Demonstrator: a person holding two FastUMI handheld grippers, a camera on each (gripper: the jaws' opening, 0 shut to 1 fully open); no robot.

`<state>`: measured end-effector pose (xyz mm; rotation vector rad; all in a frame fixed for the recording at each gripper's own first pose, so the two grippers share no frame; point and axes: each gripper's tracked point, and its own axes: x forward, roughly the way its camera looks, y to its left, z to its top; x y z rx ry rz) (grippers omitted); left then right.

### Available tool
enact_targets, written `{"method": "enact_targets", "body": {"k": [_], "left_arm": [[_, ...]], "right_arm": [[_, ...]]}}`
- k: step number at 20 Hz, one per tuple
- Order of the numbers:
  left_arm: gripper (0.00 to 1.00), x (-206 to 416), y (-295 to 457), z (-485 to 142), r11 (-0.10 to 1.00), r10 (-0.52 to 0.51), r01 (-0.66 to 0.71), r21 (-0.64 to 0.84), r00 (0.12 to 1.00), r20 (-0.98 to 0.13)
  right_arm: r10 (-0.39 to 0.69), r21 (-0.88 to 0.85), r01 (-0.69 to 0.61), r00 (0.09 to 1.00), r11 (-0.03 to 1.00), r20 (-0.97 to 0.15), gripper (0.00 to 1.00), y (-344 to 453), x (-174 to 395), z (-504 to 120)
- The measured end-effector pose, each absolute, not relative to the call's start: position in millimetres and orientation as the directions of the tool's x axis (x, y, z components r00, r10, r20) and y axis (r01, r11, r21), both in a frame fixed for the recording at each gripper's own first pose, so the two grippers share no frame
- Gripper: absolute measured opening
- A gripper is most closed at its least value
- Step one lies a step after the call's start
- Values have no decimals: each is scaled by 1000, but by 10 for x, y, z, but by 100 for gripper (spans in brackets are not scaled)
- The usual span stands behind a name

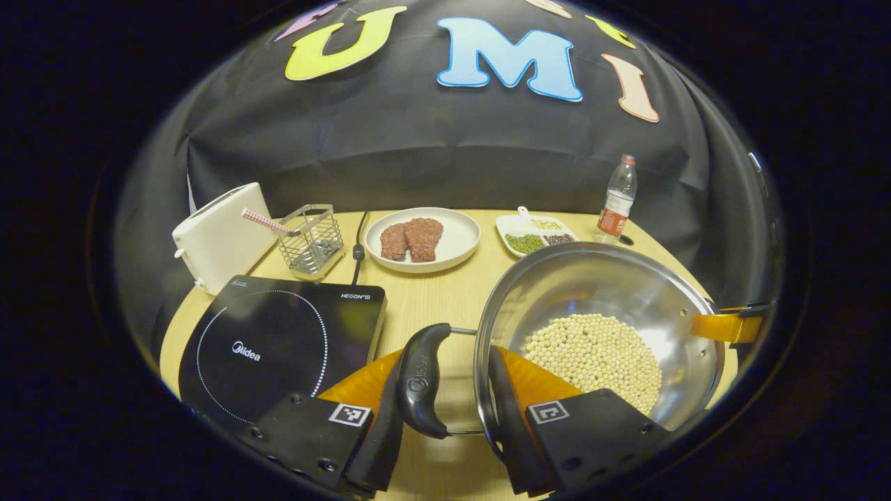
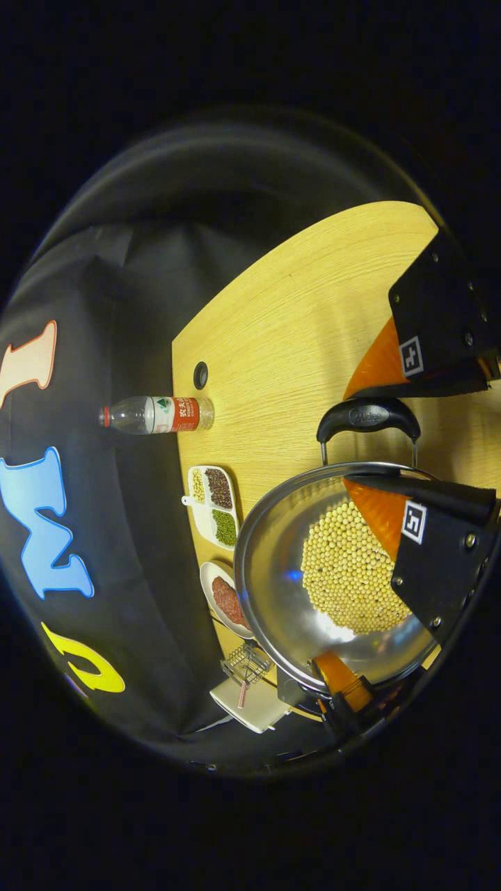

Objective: First push the handle of the pot to place it horizontally, then grasp the pot with both hands and set it on the induction cooktop.

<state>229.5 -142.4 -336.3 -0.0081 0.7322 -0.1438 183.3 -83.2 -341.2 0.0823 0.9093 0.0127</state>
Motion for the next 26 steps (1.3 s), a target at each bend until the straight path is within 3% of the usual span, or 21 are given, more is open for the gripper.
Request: {"method": "enact_targets", "body": {"k": [1,5,11,21,23,24,26], "left_arm": [[68,2279,-1423,-3307,990,-133,126,-58,736,-663],[64,2138,-1341,-3135,994,-109,101,-51,741,-662],[68,1924,-1121,-2979,997,-80,63,-49,751,-655],[68,1961,-516,-2840,989,-143,128,-71,755,-640],[64,2006,-396,-2820,987,-154,141,-71,757,-635],[68,2015,-328,-2821,987,-158,146,-71,759,-631],[64,2052,-197,-2823,985,-166,152,-77,760,-628]], "right_arm": [[49,78,20,616,997,-786,50,-827,1822,-3375],[74,89,-7,617,996,-783,50,-790,1737,-3234],[98,90,-44,622,995,-776,50,-621,1630,-3063],[40,75,26,647,997,-761,50,-65,1414,-2831],[32,76,39,650,996,-759,50,55,1391,-2810],[28,75,45,653,996,-757,50,117,1386,-2796],[21,75,54,659,996,-752,50,236,1372,-2766]]}}
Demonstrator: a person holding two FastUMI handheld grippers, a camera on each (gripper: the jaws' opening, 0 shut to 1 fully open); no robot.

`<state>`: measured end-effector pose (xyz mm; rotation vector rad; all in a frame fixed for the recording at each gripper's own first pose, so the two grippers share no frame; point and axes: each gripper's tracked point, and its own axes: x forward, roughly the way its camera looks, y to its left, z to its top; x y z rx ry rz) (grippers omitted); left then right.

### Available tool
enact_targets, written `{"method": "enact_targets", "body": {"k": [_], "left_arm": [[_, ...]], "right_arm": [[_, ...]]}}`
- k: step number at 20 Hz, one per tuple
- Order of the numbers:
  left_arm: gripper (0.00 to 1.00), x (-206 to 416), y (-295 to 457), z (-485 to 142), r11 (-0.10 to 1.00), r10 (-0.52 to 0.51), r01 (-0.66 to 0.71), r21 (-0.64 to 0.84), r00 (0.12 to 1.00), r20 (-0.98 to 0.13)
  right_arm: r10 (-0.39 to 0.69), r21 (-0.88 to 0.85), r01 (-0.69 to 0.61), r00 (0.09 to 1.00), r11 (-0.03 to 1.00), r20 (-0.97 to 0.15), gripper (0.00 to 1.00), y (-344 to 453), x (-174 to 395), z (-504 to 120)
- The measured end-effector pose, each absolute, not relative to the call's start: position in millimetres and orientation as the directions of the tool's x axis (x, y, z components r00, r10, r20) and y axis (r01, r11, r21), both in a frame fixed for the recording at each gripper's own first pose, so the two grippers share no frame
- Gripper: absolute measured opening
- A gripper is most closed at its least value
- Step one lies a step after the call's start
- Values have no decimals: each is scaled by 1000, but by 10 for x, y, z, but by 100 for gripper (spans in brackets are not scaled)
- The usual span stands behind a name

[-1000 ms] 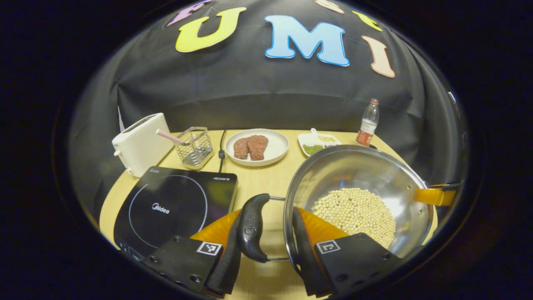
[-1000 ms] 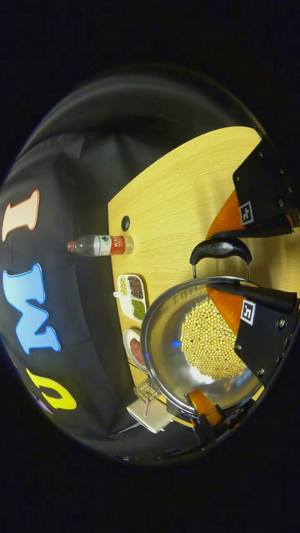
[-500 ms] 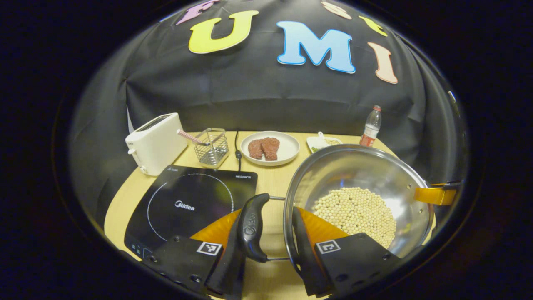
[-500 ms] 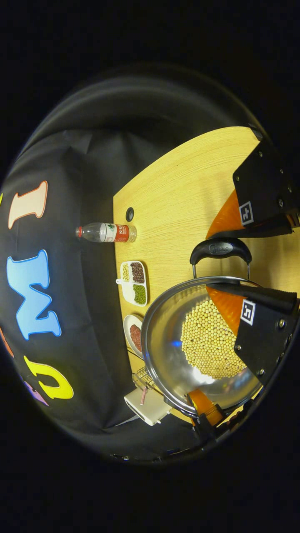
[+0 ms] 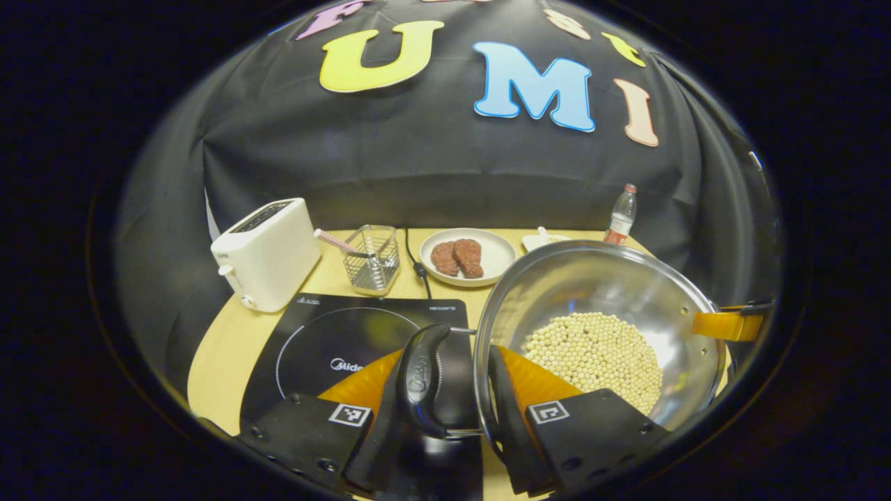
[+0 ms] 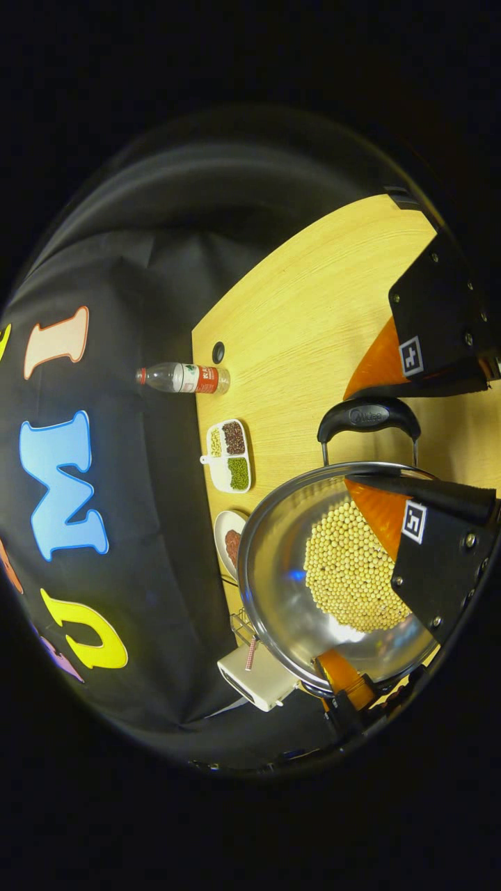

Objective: First push the handle of the pot to place it horizontally, then grasp the pot with both hands and set it on the induction cooktop.

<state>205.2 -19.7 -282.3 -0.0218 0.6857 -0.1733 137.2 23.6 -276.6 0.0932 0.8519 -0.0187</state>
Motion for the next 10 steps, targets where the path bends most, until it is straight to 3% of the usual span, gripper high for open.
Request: {"method": "enact_targets", "body": {"k": [10], "left_arm": [[68,2180,542,-2869,984,-175,156,-84,767,-618]], "right_arm": [[16,76,61,667,995,-745,50,917,1386,-2759]]}}
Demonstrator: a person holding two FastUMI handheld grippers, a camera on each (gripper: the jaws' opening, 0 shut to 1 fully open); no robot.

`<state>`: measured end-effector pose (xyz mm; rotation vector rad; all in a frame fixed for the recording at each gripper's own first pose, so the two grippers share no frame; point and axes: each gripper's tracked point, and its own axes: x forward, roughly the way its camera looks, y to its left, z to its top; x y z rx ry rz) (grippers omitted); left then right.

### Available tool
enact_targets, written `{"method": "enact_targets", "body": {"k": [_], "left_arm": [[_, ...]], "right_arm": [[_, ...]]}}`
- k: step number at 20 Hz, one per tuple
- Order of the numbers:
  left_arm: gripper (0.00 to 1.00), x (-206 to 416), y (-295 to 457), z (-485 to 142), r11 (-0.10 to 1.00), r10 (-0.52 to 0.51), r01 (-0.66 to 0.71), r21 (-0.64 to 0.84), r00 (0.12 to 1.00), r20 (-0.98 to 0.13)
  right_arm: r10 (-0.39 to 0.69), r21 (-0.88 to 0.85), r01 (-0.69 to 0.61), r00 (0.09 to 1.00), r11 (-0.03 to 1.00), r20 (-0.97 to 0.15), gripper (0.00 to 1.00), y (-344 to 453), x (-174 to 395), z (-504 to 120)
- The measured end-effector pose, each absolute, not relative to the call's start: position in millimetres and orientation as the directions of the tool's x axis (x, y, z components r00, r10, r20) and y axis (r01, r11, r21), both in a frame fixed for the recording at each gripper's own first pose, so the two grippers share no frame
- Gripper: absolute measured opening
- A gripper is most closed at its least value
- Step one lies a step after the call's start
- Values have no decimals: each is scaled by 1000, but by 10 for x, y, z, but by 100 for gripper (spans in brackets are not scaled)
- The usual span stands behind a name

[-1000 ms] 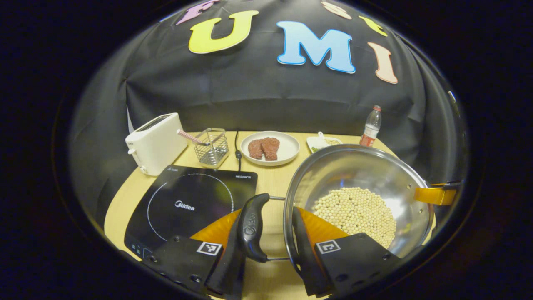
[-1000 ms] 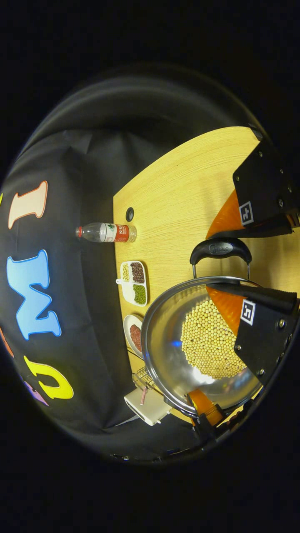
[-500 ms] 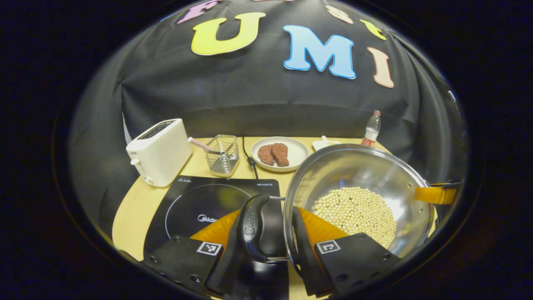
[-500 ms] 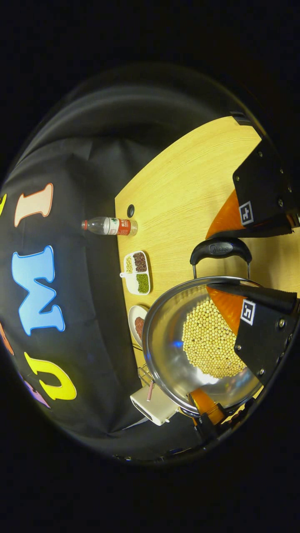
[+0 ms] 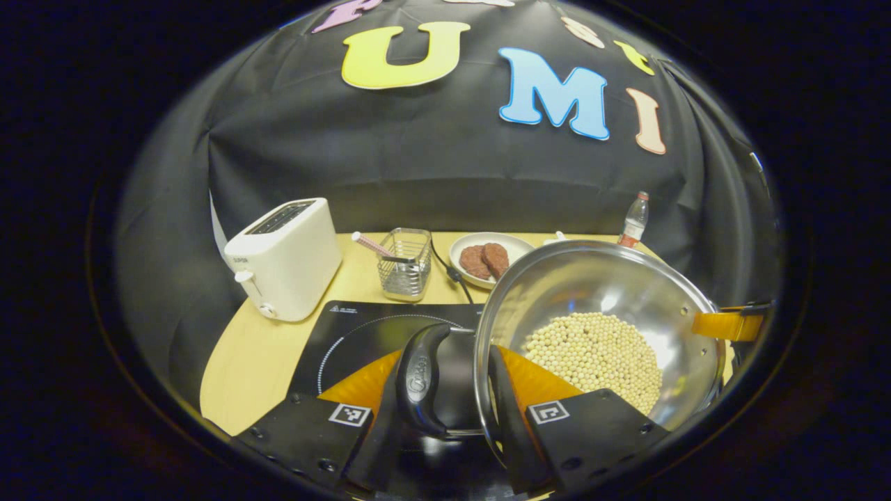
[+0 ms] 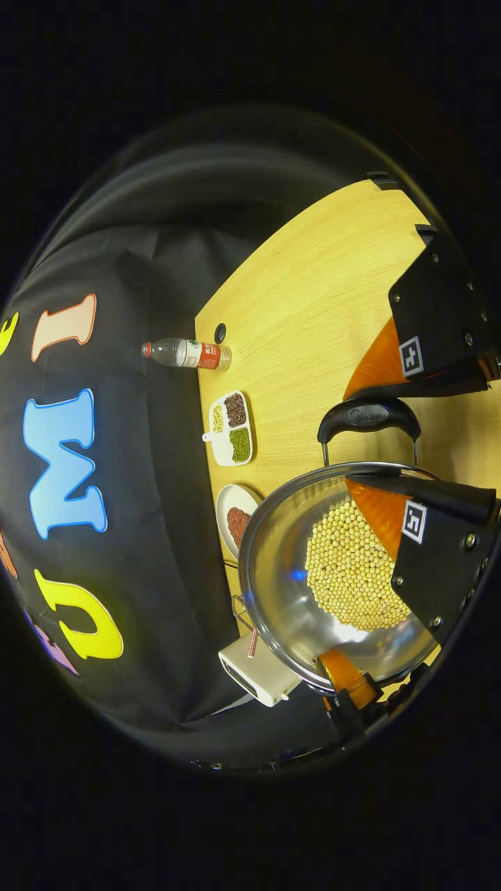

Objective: First push the handle of the pot to place it horizontally, then grasp the pot with both hands and set it on the induction cooktop.

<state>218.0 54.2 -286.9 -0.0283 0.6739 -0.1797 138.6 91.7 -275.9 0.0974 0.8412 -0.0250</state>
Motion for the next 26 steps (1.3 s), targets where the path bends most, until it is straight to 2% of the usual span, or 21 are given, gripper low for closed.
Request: {"method": "enact_targets", "body": {"k": [3,4,5,11,13,14,16,17,20,22,24,25,26], "left_arm": [[68,2205,756,-2895,985,-173,153,-85,768,-616],[65,2212,830,-2912,985,-171,151,-85,770,-615],[68,2224,905,-2919,985,-169,149,-84,771,-614],[68,2316,1341,-3002,989,-149,124,-83,770,-621],[64,2359,1483,-3069,990,-137,112,-80,768,-626],[68,2372,1562,-3091,991,-131,107,-77,767,-628],[68,2396,1691,-3130,993,-120,95,-73,763,-635],[71,2415,1754,-3157,993,-115,90,-71,761,-639],[68,2468,1918,-3244,995,-101,78,-65,753,-650],[71,2492,2026,-3297,995,-96,74,-61,747,-658],[64,2521,2098,-3354,996,-94,74,-58,742,-664],[68,2533,2123,-3376,996,-92,73,-57,740,-666],[65,2556,2144,-3389,996,-91,72,-56,741,-666]], "right_arm": [[19,76,57,667,995,-745,50,1080,1399,-2796],[20,78,57,668,995,-744,50,1135,1411,-2802],[22,79,55,667,995,-744,50,1235,1410,-2784],[43,86,33,658,996,-752,50,1671,1503,-2830],[54,90,22,652,996,-756,50,1808,1537,-2855],[60,94,17,649,995,-758,50,1876,1560,-2869],[71,97,6,640,995,-765,50,1992,1605,-2902],[76,99,0,635,995,-769,50,2053,1620,-2923],[85,104,-6,620,995,-780,50,2221,1670,-2981],[87,103,-8,614,995,-785,50,2304,1703,-3025],[88,104,-8,605,995,-791,50,2386,1715,-3072],[89,104,-10,607,995,-790,50,2420,1728,-3089],[89,102,-13,608,995,-789,50,2442,1738,-3096]]}}
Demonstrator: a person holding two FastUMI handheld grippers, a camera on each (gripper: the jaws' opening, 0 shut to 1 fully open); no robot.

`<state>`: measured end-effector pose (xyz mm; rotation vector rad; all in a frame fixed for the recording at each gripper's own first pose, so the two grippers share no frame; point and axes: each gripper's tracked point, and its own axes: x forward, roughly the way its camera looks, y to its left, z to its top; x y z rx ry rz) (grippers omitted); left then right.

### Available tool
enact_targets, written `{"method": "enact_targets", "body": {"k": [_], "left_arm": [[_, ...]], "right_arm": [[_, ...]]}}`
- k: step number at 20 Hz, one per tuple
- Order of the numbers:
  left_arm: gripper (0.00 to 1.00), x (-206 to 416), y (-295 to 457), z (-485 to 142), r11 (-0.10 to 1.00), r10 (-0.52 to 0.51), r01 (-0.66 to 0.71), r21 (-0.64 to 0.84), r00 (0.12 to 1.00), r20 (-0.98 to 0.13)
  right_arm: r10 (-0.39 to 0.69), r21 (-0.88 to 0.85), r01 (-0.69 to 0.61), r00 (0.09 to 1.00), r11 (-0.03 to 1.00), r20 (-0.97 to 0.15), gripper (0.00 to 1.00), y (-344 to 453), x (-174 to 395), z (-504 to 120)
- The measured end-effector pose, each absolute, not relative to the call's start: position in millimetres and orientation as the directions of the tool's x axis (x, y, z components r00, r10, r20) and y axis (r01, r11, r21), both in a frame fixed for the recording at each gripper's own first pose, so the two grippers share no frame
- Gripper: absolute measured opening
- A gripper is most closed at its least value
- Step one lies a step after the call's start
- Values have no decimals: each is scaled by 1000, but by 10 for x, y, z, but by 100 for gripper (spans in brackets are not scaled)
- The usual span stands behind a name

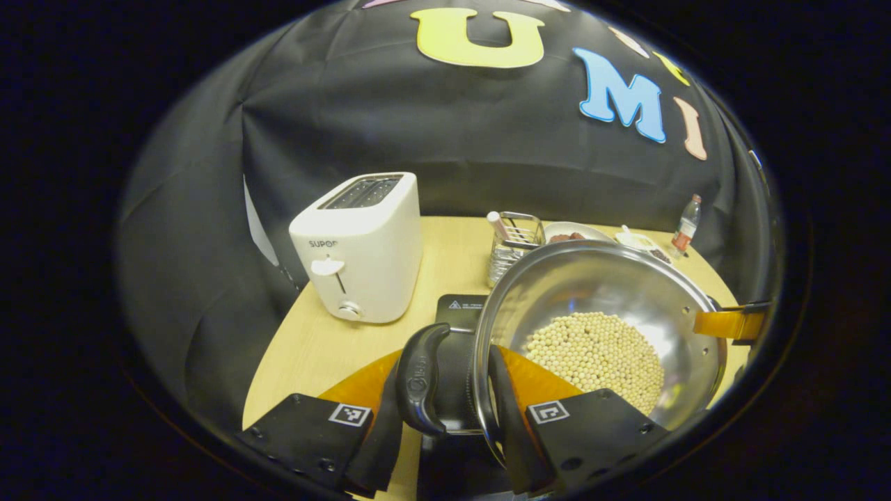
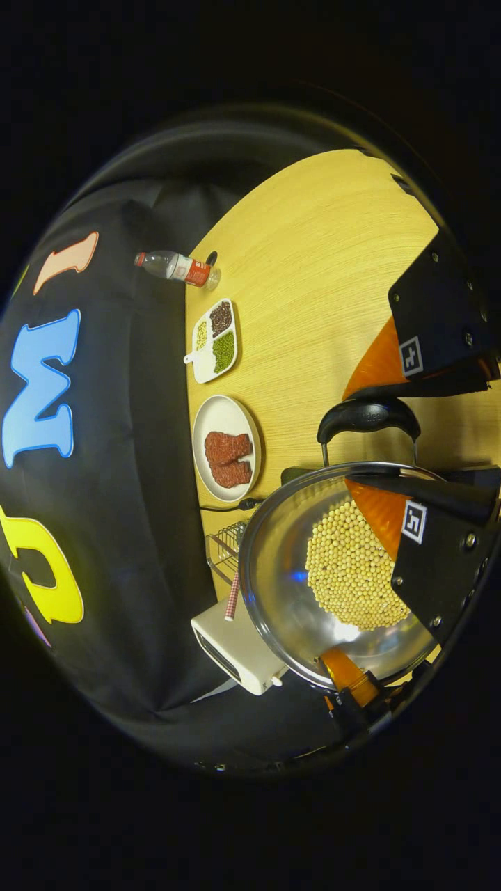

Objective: First push the handle of the pot to place it horizontally, then grasp the pot with both hands and set it on the induction cooktop.

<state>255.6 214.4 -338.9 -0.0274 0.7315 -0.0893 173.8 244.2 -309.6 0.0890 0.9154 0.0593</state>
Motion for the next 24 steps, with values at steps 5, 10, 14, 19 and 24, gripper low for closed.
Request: {"method": "enact_targets", "body": {"k": [5,10,14,19,24], "left_arm": [[64,2580,2220,-3504,996,-91,62,-66,730,-677],[65,2640,2231,-3541,995,-96,70,-66,732,-674],[65,2660,2247,-3565,996,-91,74,-54,728,-679],[75,2677,2275,-3568,998,-52,62,-8,747,-663],[100,2726,2256,-3190,997,-24,58,43,827,-562]], "right_arm": [[84,92,-17,601,996,-795,50,2512,1753,-3165],[80,89,-16,605,996,-792,50,2519,1788,-3180],[80,87,-19,612,996,-787,44,2533,1822,-3189],[82,80,-31,624,996,-777,55,2539,1816,-3198],[73,66,-38,707,997,-704,100,2473,1911,-2916]]}}
